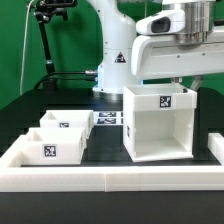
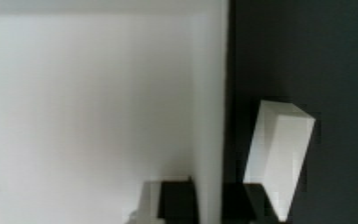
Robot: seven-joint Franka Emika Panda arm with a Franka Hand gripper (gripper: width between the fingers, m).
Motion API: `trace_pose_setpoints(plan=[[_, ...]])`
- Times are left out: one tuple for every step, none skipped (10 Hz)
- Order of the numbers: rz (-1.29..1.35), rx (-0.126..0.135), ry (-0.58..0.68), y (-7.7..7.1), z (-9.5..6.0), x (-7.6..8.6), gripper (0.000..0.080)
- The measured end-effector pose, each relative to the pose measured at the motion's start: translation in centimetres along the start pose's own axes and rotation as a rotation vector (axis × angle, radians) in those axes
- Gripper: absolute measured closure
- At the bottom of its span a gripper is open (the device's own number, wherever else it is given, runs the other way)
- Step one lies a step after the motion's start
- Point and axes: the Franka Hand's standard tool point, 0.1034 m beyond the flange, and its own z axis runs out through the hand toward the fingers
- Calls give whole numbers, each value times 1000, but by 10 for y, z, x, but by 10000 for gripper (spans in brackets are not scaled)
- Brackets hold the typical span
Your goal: Assemble drawer
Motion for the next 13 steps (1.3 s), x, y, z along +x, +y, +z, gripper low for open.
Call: trace_pose_setpoints(plan=[[0, 0, 0, 0, 0, 0, 761], [0, 0, 0, 0, 0, 0, 761], [0, 0, 0, 0, 0, 0, 761], [1, 0, 0, 0, 0, 0, 761], [18, 7, -1, 6, 0, 5, 761], [21, 7, 10, 12, 0, 17, 761], [13, 9, 20, 15, -1, 30, 761], [14, 10, 31, 15, -1, 40, 761], [17, 11, 40, 16, -3, 46, 761], [26, 13, 42, 16, -3, 47, 761], [48, 15, 42, 16, -3, 47, 761], [95, 18, 42, 15, -3, 47, 761], [135, 21, 42, 14, -3, 47, 761]])
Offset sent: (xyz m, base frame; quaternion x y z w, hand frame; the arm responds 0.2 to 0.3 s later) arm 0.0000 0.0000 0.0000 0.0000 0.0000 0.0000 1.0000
